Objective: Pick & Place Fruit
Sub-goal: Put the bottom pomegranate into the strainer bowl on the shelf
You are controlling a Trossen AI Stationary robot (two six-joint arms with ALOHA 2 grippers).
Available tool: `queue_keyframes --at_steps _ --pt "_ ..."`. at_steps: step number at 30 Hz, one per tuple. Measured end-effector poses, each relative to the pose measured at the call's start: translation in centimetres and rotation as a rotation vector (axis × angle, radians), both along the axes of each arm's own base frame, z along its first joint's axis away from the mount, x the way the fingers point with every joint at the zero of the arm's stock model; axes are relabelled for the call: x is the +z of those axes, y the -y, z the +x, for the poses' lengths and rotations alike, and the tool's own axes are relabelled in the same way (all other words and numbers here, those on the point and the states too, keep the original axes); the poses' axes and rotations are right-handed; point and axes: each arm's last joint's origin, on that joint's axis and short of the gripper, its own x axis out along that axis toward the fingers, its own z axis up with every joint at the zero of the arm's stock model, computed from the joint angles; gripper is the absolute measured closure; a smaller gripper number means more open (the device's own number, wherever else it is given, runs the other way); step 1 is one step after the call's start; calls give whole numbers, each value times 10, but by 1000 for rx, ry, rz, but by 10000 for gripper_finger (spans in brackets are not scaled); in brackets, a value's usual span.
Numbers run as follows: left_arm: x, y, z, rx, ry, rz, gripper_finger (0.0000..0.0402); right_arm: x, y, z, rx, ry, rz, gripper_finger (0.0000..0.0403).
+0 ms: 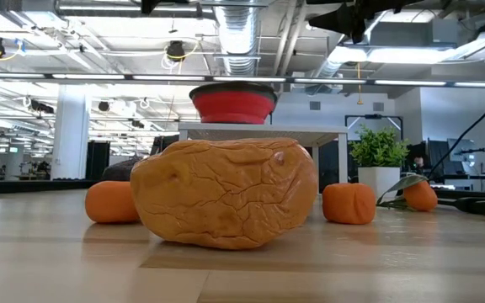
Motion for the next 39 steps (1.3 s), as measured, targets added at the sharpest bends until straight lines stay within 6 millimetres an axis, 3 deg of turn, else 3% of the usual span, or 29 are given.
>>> queue_keyframes --at_steps 8,14,25,32,39 --pt "3 38 23 -199 31 19 242 0 0 0 0 -1 0 143" --pt "-7 63 36 -320 4 3 243 0 0 0 0 -1 0 143" --pt "-68 94 58 -465 -163 -70 243 0 0 0 0 -1 0 143" --pt "-111 101 61 -494 -291 -120 243 0 0 0 0 -1 0 143" --pt "-137 106 61 -526 -368 -124 243 0 0 0 0 -1 0 143"
